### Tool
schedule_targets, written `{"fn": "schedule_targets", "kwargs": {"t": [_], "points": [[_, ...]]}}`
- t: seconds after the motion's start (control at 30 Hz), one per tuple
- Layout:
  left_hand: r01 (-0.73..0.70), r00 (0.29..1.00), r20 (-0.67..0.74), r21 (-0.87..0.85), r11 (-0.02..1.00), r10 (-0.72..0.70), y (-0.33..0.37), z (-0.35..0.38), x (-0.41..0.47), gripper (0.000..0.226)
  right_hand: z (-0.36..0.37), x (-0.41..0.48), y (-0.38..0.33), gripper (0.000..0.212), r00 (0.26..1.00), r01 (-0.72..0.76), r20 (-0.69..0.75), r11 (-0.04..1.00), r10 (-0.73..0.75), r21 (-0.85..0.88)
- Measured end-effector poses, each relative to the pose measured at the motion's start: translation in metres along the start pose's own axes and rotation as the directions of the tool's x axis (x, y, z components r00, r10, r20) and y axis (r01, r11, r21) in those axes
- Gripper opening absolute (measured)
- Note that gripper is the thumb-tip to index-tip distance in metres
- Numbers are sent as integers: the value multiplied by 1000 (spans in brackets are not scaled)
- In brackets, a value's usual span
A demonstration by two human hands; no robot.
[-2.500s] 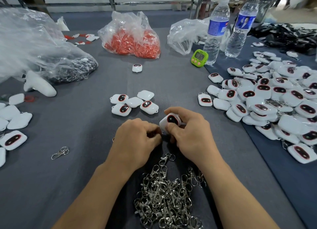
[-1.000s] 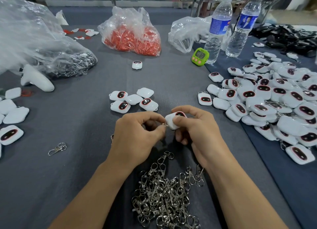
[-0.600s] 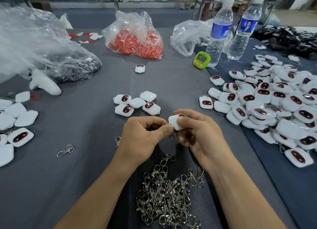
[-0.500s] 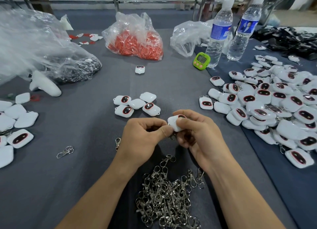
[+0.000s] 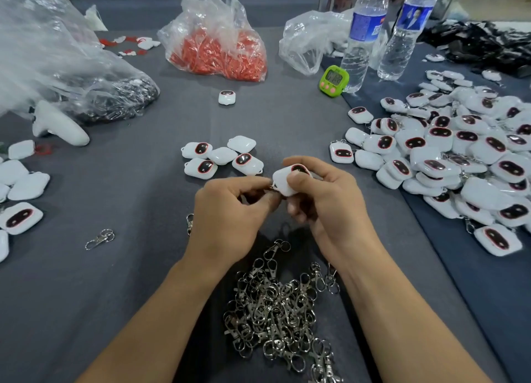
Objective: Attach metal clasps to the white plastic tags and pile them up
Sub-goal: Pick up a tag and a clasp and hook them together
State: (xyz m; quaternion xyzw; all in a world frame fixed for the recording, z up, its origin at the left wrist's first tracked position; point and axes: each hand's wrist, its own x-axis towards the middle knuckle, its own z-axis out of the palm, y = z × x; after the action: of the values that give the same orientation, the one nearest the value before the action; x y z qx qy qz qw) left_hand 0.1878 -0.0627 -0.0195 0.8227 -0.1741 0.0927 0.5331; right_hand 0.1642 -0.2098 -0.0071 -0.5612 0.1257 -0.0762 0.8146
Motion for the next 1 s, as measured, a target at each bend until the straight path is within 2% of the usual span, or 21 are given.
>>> {"fn": "schedule_targets", "kwargs": {"t": [0.07, 0.2, 0.27, 0.33, 0.37, 0.43, 0.53, 0.6, 0.67, 0.73, 0.8, 0.9, 1.0], "points": [[128, 986, 127, -170, 977, -107, 1, 0, 5, 16, -1, 0, -1, 22, 1000, -29, -9, 999, 29, 43], [184, 982, 93, -228, 956, -166, 3, 1, 7, 22, -2, 0, 0, 21, 1000, -9, -19, 998, 10, 67], [143, 990, 38, -142, 979, -139, 4, 1, 4, 18, -1, 0, 1, 21, 999, 50, -22, 998, -49, 26], [29, 1000, -5, 58, 998, -28, 5, 2, -1, 9, 0, -1, 4, 22, 992, 118, -28, 990, -120, -73], [-55, 998, -16, 212, 976, 59, 6, 1, -2, 13, 0, -1, 7, 23, 987, 153, -29, 979, -158, -138], [-214, 974, 29, 449, 867, 225, 5, 1, -4, 21, 3, -2, 11, 23, 975, 204, -31, 940, -220, -275], [-321, 941, 99, 559, 764, 323, 1, -2, -4, 33, 7, -3, 15, 22, 969, 209, -33, 887, -243, -411], [-296, 949, 84, 566, 769, 303, 1, -1, -5, 30, 6, -3, 13, 22, 976, 176, -52, 910, -210, -377], [-169, 984, 24, 434, 885, 176, 3, 1, -4, 20, 5, -2, 9, 24, 987, 127, -63, 961, -147, -247], [-5, 1000, -4, 129, 992, 6, 2, 3, 0, 12, 4, -1, 3, 22, 996, 67, -50, 994, -72, -87], [112, 994, 27, -103, 988, -110, 2, 4, 4, 11, 3, -1, 0, 20, 999, 18, -39, 1000, -17, 24], [167, 986, 60, -224, 960, -157, 4, 6, 5, 16, 2, 0, -2, 17, 999, -29, -33, 993, 33, 118], [137, 990, 51, -178, 974, -130, 4, 6, 3, 20, 3, 0, 0, 16, 998, -41, -33, 990, 46, 133]]}}
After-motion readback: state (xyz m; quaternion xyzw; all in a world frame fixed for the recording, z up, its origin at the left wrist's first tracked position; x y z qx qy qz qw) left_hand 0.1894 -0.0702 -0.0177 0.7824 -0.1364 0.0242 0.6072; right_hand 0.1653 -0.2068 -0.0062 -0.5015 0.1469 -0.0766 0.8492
